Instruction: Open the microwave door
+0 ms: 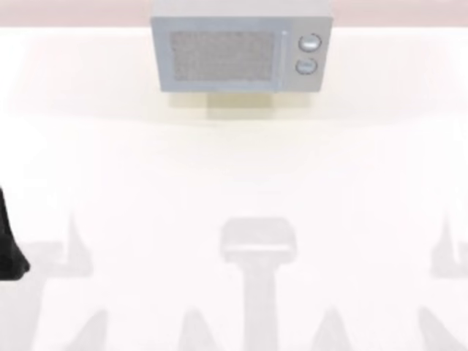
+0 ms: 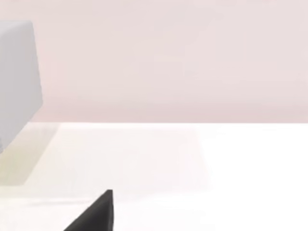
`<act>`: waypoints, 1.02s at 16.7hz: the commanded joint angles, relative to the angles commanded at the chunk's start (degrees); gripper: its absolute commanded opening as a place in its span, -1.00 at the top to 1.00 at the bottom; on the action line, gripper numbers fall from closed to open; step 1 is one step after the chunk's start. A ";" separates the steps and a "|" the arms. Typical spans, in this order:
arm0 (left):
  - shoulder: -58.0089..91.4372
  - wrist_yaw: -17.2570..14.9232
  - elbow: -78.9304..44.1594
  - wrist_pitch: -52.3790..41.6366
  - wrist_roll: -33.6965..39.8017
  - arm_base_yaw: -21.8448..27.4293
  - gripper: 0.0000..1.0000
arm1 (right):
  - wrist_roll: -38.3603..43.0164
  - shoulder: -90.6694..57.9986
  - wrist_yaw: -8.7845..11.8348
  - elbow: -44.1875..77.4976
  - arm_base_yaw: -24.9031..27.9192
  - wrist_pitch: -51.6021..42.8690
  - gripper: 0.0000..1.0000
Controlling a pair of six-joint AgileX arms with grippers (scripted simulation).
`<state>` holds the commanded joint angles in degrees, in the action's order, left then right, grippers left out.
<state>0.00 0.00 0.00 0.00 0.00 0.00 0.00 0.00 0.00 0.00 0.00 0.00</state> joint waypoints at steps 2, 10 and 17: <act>0.00 0.00 0.00 0.00 0.00 0.00 -1.00 | 0.00 0.00 0.00 0.00 0.00 0.00 -1.00; 21.58 9.15 -18.38 -2.91 4.60 10.30 -1.00 | 0.00 0.00 0.00 0.00 0.00 0.00 -1.00; 63.62 23.61 -51.45 -4.49 14.22 26.70 -1.00 | 0.00 0.00 0.00 0.00 0.00 0.00 -1.00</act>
<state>63.62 23.61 -51.45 -4.49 14.22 26.70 0.00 0.00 0.00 0.00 0.00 0.00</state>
